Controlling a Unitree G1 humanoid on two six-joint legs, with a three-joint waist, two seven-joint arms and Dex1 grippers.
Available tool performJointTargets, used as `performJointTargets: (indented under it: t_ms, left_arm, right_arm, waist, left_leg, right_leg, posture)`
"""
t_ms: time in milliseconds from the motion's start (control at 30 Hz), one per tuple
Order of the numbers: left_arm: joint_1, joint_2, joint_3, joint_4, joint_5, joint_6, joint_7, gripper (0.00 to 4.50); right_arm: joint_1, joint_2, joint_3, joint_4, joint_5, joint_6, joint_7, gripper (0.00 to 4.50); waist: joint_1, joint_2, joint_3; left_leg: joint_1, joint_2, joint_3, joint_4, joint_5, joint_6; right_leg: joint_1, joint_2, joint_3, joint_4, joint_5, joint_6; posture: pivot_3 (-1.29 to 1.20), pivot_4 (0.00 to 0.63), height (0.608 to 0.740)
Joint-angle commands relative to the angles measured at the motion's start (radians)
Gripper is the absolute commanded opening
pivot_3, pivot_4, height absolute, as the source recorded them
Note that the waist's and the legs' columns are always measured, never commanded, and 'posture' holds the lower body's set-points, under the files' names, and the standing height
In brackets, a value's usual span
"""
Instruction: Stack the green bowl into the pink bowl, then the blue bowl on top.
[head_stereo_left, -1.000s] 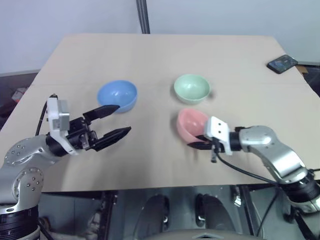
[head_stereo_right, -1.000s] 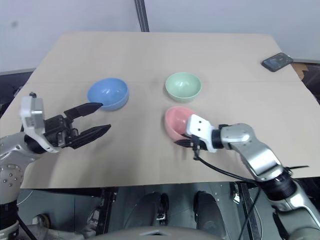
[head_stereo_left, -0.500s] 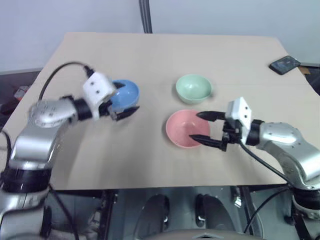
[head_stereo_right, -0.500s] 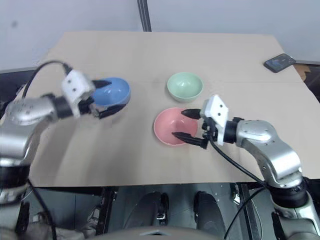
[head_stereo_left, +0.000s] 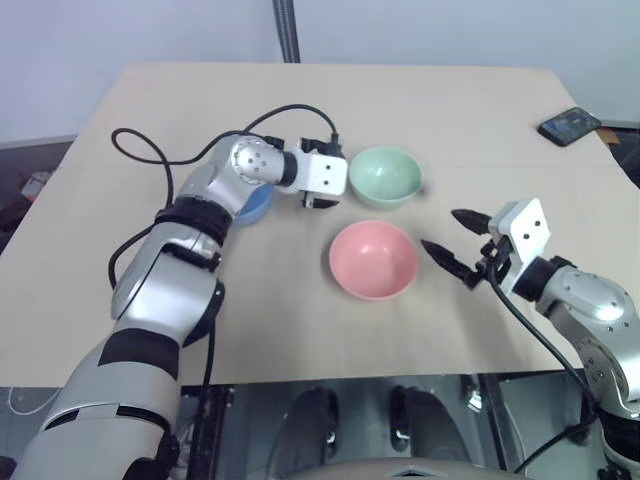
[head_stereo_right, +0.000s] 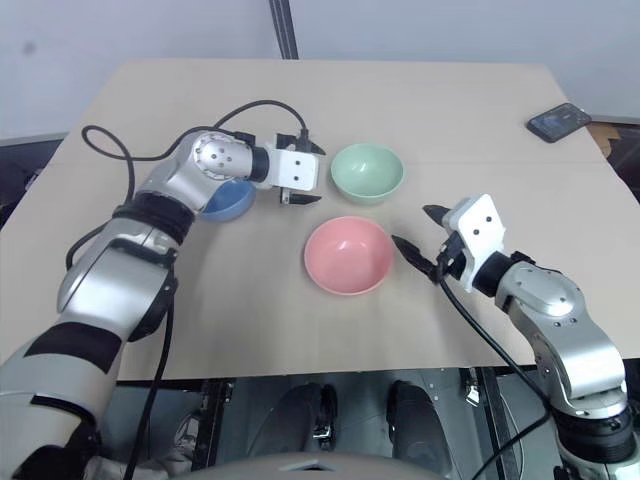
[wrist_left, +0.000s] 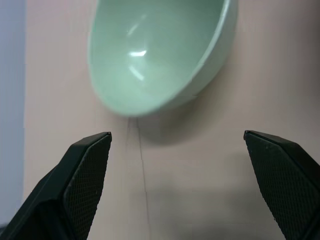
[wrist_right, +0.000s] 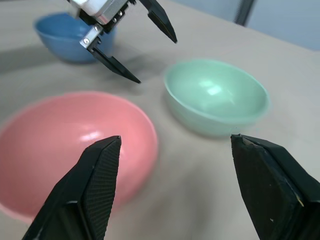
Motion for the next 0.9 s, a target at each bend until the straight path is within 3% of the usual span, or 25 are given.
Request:
performJointTargets:
  t_ms: [33, 367, 400, 467, 533, 567, 767, 900]
  left_arm:
    - [-0.076, -0.039, -0.035, 0.090, 0.089, -0.091, 0.101, 4.50]
    - [-0.131, -0.107, -0.049, 0.188, 0.170, -0.167, 0.146, 4.50]
    - [-0.132, -0.110, -0.045, 0.192, 0.168, -0.169, 0.135, 4.10]
    - [-0.133, -0.113, -0.040, 0.196, 0.166, -0.173, 0.123, 3.79]
    - [-0.132, -0.112, -0.039, 0.197, 0.167, -0.177, 0.120, 2.90]
    - [-0.132, -0.113, -0.038, 0.197, 0.165, -0.176, 0.117, 2.90]
    - [-0.125, -0.112, -0.016, 0.191, 0.140, -0.187, 0.074, 0.05]
    - [-0.124, -0.107, 0.001, 0.187, 0.128, -0.195, 0.051, 0.05]
  right_arm:
    - [0.057, -0.026, -0.078, -0.098, -0.007, -0.011, -0.027, 3.66]
    - [0.155, -0.027, -0.203, -0.210, 0.072, -0.017, -0.033, 3.66]
    - [0.152, -0.025, -0.205, -0.216, 0.085, -0.015, -0.034, 3.71]
    - [0.145, -0.022, -0.211, -0.225, 0.113, -0.014, -0.036, 3.71]
    - [0.137, -0.020, -0.213, -0.230, 0.134, -0.012, -0.043, 3.71]
    - [0.131, -0.020, -0.213, -0.230, 0.145, -0.013, -0.043, 3.71]
    - [0.088, -0.019, -0.202, -0.207, 0.193, -0.035, -0.046, 3.71]
    - [0.068, -0.020, -0.194, -0.185, 0.198, -0.050, -0.048, 3.71]
  waist:
    - [0.000, 0.000, 0.000]
    - [-0.001, -0.001, 0.000]
    - [0.000, -0.001, 0.000]
    - [0.000, -0.001, 0.000]
    - [0.000, -0.001, 0.000]
    - [0.000, -0.001, 0.000]
    - [0.000, -0.001, 0.000]
    - [0.001, -0.001, 0.000]
  left_leg:
    - [0.000, 0.000, 0.000, 0.000, 0.000, 0.000]
    - [0.000, 0.002, -0.003, 0.004, -0.003, 0.005]
    - [0.000, 0.002, -0.003, 0.005, -0.003, 0.005]
    - [0.000, 0.002, -0.003, 0.006, -0.003, 0.005]
    - [0.000, 0.003, -0.003, 0.009, -0.003, 0.006]
    - [0.000, 0.003, -0.003, 0.009, -0.003, 0.006]
    - [-0.003, 0.003, -0.003, 0.016, -0.007, 0.011]
    - [-0.004, 0.003, -0.003, 0.016, -0.006, 0.011]
  right_leg:
    - [0.000, 0.000, 0.000, 0.000, 0.000, 0.000]
    - [0.001, -0.001, 0.002, 0.001, 0.001, 0.003]
    - [0.001, -0.001, 0.002, 0.001, 0.001, 0.003]
    - [0.001, -0.001, 0.002, 0.002, 0.001, 0.003]
    - [0.002, -0.001, 0.002, 0.002, 0.002, 0.003]
    - [0.002, -0.001, 0.002, 0.002, 0.002, 0.003]
    - [0.002, -0.002, 0.003, 0.002, 0.004, 0.006]
    - [0.002, -0.002, 0.003, 0.002, 0.004, 0.007]
  posture:
    - [0.00, 0.150, 0.740]
    - [0.00, 0.150, 0.740]
    - [0.00, 0.150, 0.740]
    - [0.00, 0.150, 0.740]
    - [0.00, 0.150, 0.740]
    - [0.00, 0.150, 0.740]
    - [0.00, 0.150, 0.740]
    - [0.00, 0.150, 0.740]
